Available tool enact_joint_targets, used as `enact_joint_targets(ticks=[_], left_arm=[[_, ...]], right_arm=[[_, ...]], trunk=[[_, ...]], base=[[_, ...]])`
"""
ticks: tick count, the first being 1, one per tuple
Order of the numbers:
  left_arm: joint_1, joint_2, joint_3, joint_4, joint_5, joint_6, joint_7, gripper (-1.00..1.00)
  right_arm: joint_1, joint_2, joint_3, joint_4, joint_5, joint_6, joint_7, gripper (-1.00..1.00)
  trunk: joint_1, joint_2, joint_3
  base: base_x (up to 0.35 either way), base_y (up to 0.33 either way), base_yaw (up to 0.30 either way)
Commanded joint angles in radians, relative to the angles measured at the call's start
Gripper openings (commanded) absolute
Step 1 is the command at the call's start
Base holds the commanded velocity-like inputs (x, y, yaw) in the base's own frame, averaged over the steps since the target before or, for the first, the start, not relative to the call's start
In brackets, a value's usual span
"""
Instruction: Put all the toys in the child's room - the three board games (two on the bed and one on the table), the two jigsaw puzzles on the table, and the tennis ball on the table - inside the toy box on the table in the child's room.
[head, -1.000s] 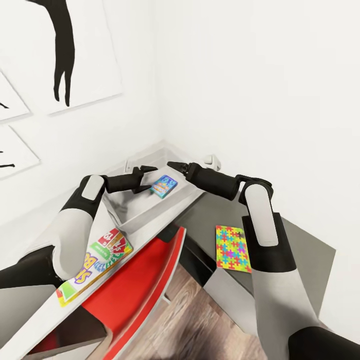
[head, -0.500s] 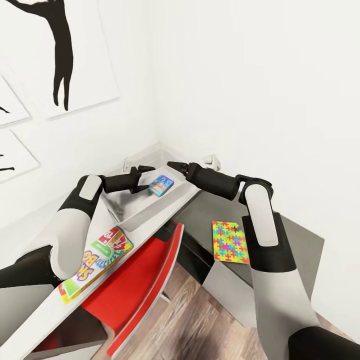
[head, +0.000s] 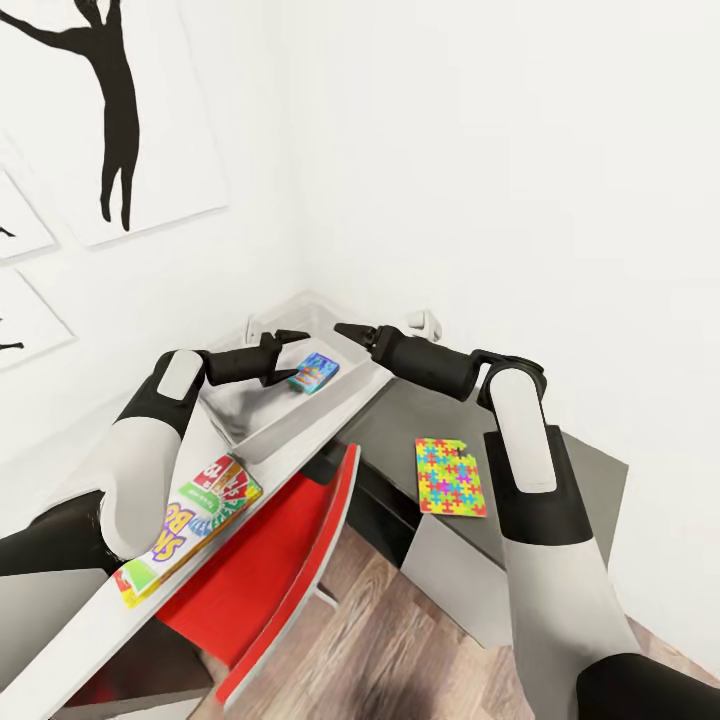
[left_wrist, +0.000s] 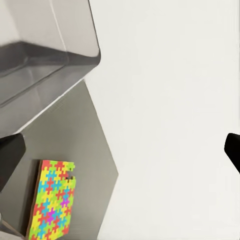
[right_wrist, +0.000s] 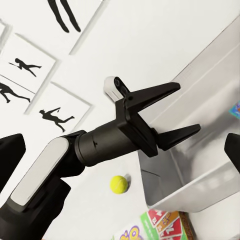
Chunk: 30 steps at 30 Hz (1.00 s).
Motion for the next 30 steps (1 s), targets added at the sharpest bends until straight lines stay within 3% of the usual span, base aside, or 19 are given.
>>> enact_joint_targets(ticks=[1,9,25,30], left_arm=[[-0.001,0.000,0.005,0.000,-0.010,0.005,-0.008,1.00],[-0.001,0.000,0.006,0.000,-0.009,0.005,-0.008,1.00],[-0.001,0.031,0.006,0.000,-0.009,0.005,-0.009,1.00],[-0.001,0.063,0.004,0.000,-0.007,0.005,-0.010,1.00]], right_arm=[[-0.001,0.000,0.000,-0.001,-0.010,0.003,-0.010,1.00],[-0.002,0.000,0.000,-0.001,-0.010,0.003,-0.010,1.00],[0.000,0.000,0.000,-0.001,-0.011,0.002,-0.010,1.00],[0.000,0.000,0.000,-0.001,-0.011,0.002,-0.010,1.00]], trunk=[[0.001,-0.002,0.000],[0.001,-0.002,0.012],[0.001,-0.002,0.037],[0.001,-0.002,0.045]], base=[[-0.081,0.052,-0.090],[-0.106,0.062,-0.090],[-0.048,0.028,-0.090],[-0.001,0.001,-0.090]])
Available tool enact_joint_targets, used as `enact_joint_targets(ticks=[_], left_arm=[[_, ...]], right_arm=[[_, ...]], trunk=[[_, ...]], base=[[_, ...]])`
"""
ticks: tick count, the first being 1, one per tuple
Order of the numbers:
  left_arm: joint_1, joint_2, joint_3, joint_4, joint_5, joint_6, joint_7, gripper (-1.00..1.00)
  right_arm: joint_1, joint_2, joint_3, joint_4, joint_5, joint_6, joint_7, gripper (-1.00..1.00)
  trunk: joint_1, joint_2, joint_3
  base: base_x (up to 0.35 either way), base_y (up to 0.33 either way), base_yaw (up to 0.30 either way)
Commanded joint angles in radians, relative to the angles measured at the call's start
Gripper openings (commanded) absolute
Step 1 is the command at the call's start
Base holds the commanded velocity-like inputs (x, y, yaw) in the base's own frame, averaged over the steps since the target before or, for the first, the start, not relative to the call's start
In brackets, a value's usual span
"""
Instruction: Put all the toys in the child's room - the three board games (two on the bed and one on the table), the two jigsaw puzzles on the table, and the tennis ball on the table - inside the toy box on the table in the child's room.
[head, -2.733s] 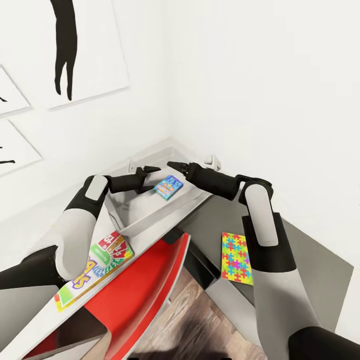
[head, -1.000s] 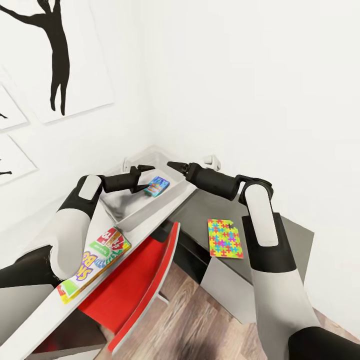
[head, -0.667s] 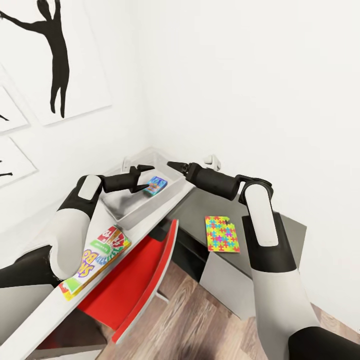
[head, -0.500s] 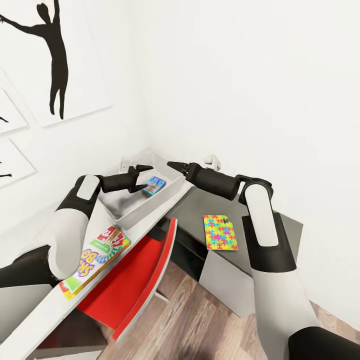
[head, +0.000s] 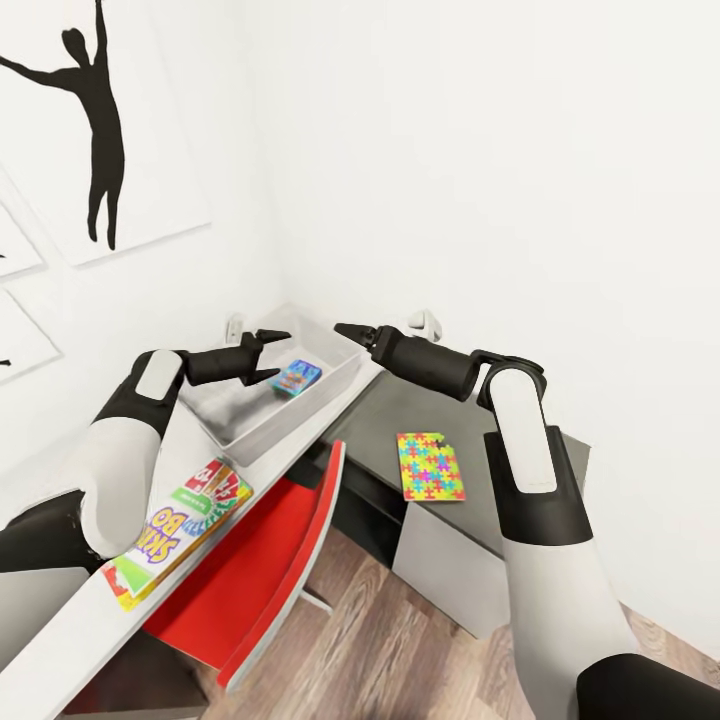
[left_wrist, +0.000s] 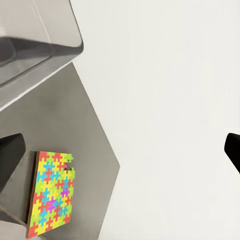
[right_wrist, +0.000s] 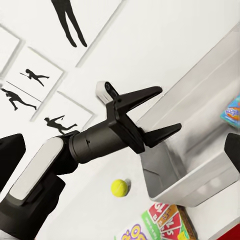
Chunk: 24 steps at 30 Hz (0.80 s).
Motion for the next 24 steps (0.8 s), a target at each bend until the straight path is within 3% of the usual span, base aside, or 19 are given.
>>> enact_joint_targets(ticks=[1,9,24], left_arm=[[-0.001,0.004,0.005,0.000,-0.010,0.005,-0.009,1.00],[-0.001,0.051,0.000,0.000,0.007,0.007,-0.053,1.00],[0.000,0.108,-0.002,0.000,0.010,0.007,-0.073,1.00]], right_arm=[[-0.001,0.000,0.000,-0.001,-0.009,0.003,-0.010,1.00],[0.000,0.000,0.000,-0.001,-0.009,0.003,-0.010,1.00],[0.004,0.000,0.000,-0.001,-0.009,0.004,-0.010,1.00]], trunk=[[0.001,-0.002,0.000],[0.001,-0.002,0.012],[0.001,-0.002,0.036]], base=[[0.000,0.000,-0.090],[0.000,0.000,-0.090],[0.000,0.000,-0.090]])
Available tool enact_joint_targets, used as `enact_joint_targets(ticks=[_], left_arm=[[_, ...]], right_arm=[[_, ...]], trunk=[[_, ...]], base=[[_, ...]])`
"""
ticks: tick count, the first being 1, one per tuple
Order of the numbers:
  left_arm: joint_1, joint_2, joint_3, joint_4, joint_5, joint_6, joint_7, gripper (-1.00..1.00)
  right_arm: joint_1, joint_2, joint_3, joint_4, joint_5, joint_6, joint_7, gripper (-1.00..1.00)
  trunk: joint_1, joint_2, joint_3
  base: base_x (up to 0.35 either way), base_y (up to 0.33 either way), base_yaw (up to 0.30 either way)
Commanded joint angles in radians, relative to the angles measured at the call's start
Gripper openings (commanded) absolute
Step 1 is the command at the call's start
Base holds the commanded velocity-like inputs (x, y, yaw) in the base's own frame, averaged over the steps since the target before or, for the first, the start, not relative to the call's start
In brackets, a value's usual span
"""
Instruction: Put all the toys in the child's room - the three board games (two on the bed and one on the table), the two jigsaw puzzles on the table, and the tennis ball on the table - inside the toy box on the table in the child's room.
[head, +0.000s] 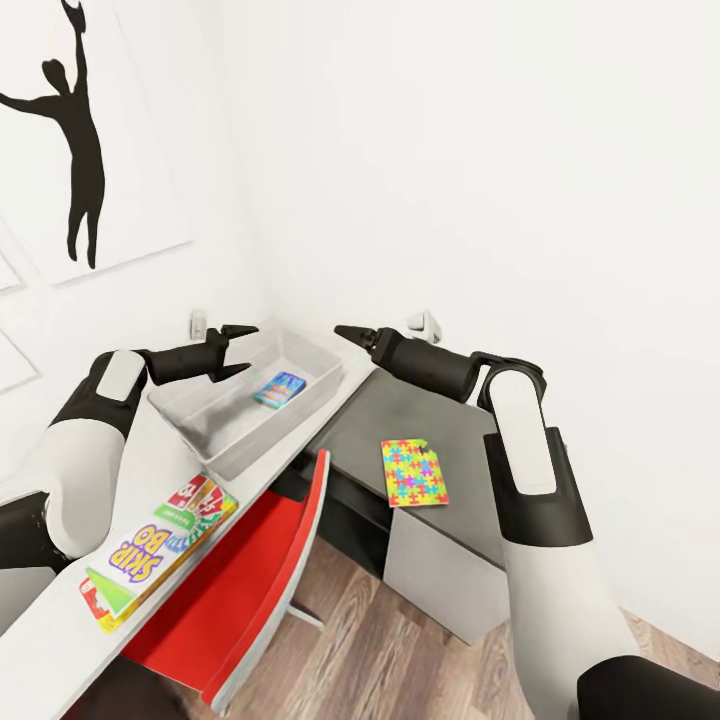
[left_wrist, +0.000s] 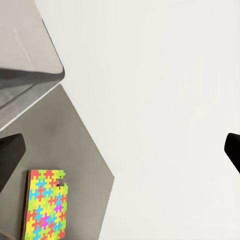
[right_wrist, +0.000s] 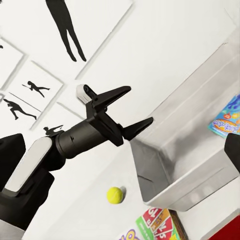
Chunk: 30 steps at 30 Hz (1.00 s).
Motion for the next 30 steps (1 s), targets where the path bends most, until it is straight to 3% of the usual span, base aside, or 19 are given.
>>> enact_joint_targets(ticks=[1,13,30], left_arm=[[-0.001,0.003,0.005,0.000,-0.010,0.005,-0.009,1.00],[-0.001,0.020,-0.001,0.002,-0.011,0.005,-0.067,1.00],[-0.001,0.030,-0.002,0.002,-0.011,0.005,-0.072,1.00]], right_arm=[[-0.001,0.000,0.000,-0.001,-0.010,0.003,-0.010,1.00],[0.001,0.000,0.000,-0.001,-0.010,0.003,-0.010,1.00],[0.007,0.000,-0.002,-0.001,-0.010,0.004,-0.009,1.00]], trunk=[[0.001,-0.002,0.000],[0.001,-0.002,0.018],[0.001,-0.002,0.045]], base=[[0.000,0.000,-0.090],[0.000,0.000,-0.090],[-0.067,0.000,-0.091]])
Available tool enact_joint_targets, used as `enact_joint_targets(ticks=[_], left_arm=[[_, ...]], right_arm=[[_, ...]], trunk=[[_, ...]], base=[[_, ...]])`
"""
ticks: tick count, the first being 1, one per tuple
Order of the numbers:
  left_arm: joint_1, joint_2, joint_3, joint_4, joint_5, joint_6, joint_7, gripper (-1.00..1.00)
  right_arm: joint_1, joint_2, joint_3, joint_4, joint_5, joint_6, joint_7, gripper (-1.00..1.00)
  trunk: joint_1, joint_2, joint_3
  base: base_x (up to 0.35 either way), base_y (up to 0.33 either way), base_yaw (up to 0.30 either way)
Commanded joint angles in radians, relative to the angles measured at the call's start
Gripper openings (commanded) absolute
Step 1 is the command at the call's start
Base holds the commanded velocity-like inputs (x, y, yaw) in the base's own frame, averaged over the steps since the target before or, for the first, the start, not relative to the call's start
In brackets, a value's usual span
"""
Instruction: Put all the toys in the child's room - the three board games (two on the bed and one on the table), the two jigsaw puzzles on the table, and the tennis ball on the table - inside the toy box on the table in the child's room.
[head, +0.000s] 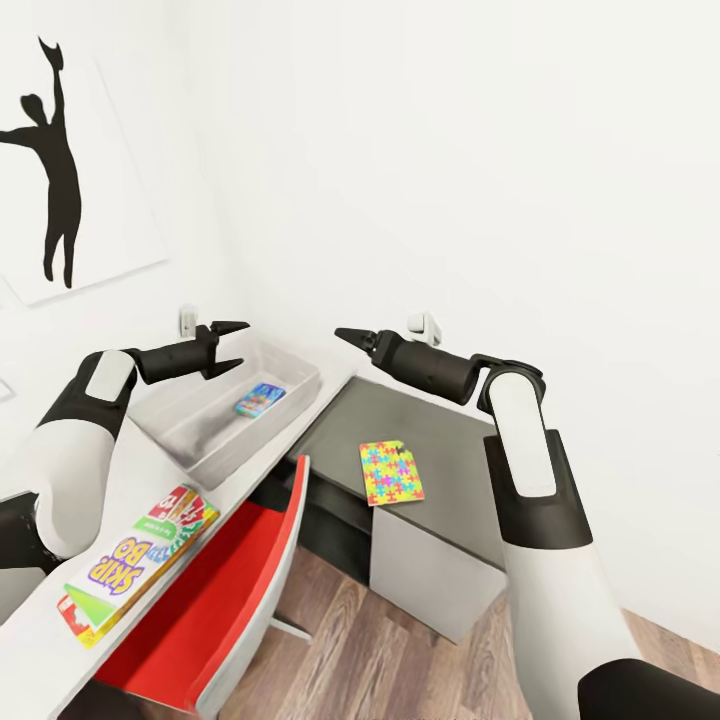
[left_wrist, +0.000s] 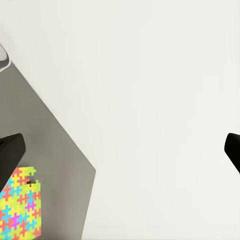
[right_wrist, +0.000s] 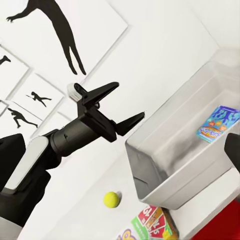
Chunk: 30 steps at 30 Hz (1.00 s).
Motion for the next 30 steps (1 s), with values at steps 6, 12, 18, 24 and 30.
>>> enact_joint_targets(ticks=[6,12,18,24,30], left_arm=[[-0.001,0.012,0.005,0.001,-0.009,0.005,-0.009,1.00],[0.000,0.017,0.005,0.001,-0.009,0.005,-0.010,1.00],[0.002,0.022,0.003,0.002,-0.009,0.005,-0.022,1.00],[0.003,0.026,0.004,0.002,-0.010,0.005,-0.033,1.00],[0.003,0.027,0.003,0.002,-0.010,0.005,-0.046,1.00]], right_arm=[[-0.001,0.000,-0.002,-0.001,-0.009,0.005,-0.011,1.00],[0.000,0.000,-0.005,-0.001,-0.008,0.007,-0.011,1.00],[0.000,0.000,-0.009,0.000,-0.006,0.009,-0.012,1.00],[0.000,0.000,-0.009,0.001,-0.005,0.008,-0.011,1.00],[0.000,0.000,-0.019,0.001,-0.006,0.008,-0.009,1.00]], trunk=[[0.001,-0.002,0.007],[0.001,-0.002,0.017],[0.001,-0.002,0.026],[0.001,-0.002,0.036],[0.001,-0.002,0.045]], base=[[-0.020,0.000,-0.093],[-0.003,0.000,-0.110],[-0.001,0.000,-0.123],[0.000,0.000,-0.133],[0.000,0.000,-0.136]])
